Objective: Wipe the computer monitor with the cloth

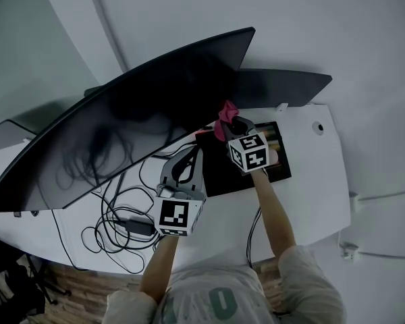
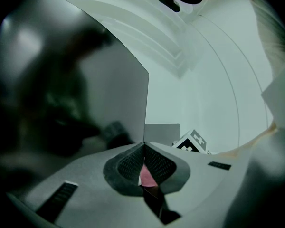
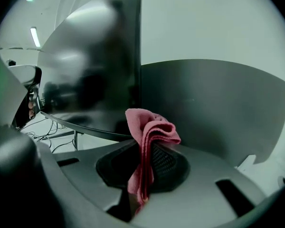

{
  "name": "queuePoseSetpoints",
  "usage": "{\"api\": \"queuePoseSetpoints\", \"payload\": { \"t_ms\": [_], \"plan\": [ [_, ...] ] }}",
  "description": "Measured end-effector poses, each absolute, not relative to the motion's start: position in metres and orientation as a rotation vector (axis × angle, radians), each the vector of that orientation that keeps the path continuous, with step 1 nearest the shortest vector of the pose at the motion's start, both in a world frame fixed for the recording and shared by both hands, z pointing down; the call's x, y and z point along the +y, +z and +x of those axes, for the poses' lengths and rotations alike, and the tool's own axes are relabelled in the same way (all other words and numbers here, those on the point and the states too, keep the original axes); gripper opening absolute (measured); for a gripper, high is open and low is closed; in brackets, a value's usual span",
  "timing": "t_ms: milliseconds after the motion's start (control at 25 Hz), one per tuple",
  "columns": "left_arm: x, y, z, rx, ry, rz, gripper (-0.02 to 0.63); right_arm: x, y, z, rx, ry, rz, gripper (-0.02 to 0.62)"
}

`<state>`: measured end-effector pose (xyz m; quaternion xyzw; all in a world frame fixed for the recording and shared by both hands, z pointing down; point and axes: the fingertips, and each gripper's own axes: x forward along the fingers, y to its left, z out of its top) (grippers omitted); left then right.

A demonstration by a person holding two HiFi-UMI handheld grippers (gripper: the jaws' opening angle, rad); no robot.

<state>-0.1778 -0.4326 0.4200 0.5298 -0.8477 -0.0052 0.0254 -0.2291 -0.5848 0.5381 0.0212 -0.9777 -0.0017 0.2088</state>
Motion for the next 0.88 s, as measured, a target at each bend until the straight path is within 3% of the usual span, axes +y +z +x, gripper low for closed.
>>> {"api": "queuePoseSetpoints", "payload": {
  "t_ms": [320, 880],
  "plan": [
    [-0.434, 0.387, -0.176, -2.673, -0.042, 1.689, 0.014, -0.585, 0.487, -0.231, -2.788, -0.083, 0.063, 0.051],
    [-0.443, 0.291, -0.173, -2.774, -0.056, 1.739, 0.014, -0.583, 0.272, -0.221, -3.074, -0.433, 0.113, 0.051]
  ]
}}
